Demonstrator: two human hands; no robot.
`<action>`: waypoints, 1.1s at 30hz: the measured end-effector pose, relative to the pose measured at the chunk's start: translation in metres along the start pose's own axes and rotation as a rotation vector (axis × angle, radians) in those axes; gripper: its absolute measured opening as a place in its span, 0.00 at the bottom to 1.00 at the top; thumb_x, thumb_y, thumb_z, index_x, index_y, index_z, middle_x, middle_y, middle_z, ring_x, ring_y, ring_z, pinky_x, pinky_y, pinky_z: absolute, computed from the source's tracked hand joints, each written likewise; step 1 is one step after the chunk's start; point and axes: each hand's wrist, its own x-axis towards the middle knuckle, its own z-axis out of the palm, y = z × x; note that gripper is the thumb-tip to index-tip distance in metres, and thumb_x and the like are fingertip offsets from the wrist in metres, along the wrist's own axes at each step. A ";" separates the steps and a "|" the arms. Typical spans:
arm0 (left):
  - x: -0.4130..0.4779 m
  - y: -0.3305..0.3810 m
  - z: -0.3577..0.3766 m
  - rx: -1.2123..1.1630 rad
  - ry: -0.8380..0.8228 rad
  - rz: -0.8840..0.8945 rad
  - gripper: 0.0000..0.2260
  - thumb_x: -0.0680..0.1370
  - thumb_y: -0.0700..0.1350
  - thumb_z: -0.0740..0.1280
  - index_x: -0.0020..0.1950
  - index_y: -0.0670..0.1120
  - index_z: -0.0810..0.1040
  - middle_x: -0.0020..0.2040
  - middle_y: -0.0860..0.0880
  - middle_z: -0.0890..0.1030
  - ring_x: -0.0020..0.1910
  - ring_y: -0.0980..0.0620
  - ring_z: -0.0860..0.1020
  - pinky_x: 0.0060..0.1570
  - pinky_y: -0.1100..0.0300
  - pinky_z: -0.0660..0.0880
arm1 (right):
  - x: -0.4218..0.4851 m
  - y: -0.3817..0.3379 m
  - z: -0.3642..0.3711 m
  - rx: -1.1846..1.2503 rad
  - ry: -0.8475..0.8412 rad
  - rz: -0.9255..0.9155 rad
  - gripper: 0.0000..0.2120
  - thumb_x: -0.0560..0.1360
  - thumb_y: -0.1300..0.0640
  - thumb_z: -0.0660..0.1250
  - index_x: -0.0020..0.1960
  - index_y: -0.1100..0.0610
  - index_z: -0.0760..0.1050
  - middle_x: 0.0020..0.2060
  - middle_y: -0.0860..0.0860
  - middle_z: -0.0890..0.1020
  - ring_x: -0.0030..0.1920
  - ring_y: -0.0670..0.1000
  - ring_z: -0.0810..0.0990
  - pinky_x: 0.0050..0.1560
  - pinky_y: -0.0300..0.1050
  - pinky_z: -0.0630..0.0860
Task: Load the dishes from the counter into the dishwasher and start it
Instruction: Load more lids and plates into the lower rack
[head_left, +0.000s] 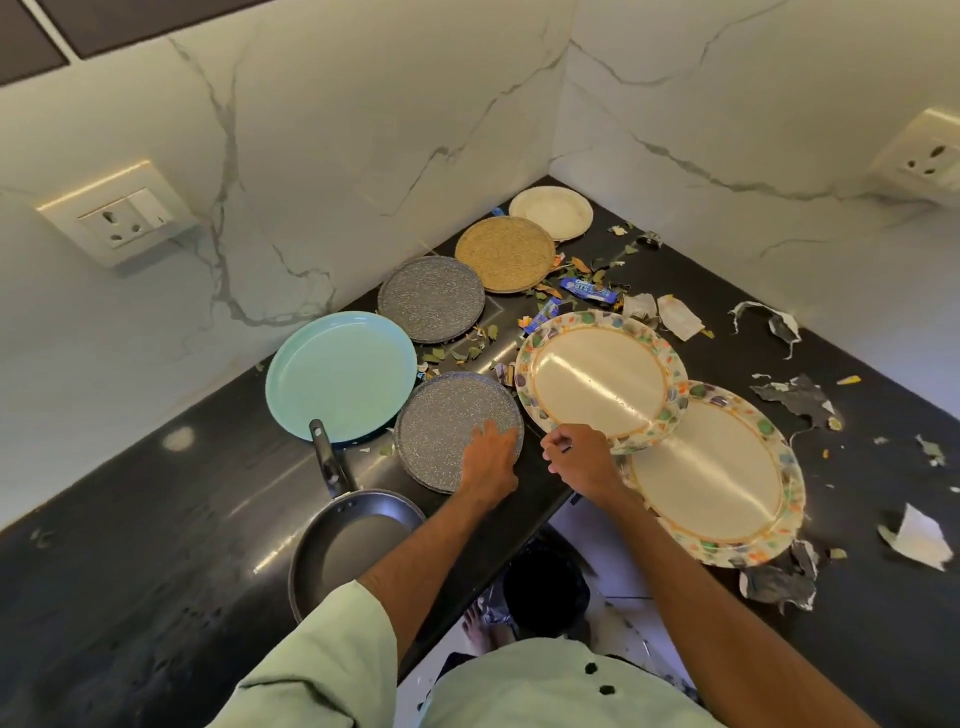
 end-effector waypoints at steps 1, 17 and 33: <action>-0.002 0.000 0.000 -0.009 0.017 0.012 0.27 0.72 0.44 0.74 0.69 0.47 0.69 0.66 0.42 0.69 0.61 0.42 0.73 0.52 0.50 0.77 | -0.001 -0.001 0.001 0.003 0.005 0.004 0.05 0.78 0.60 0.68 0.46 0.53 0.81 0.41 0.52 0.86 0.37 0.48 0.85 0.33 0.38 0.80; -0.009 -0.007 0.001 -0.089 0.137 0.094 0.10 0.77 0.43 0.67 0.58 0.44 0.73 0.56 0.44 0.77 0.52 0.46 0.76 0.45 0.56 0.68 | -0.014 0.012 -0.020 0.179 0.224 0.176 0.04 0.75 0.59 0.72 0.42 0.53 0.82 0.36 0.49 0.86 0.36 0.48 0.86 0.42 0.49 0.84; 0.038 0.065 0.002 -0.618 0.018 -0.298 0.19 0.73 0.57 0.69 0.53 0.43 0.82 0.44 0.47 0.85 0.38 0.48 0.85 0.41 0.52 0.84 | -0.017 0.098 -0.104 0.210 0.644 0.577 0.07 0.74 0.58 0.71 0.49 0.59 0.85 0.46 0.57 0.86 0.50 0.61 0.84 0.53 0.51 0.79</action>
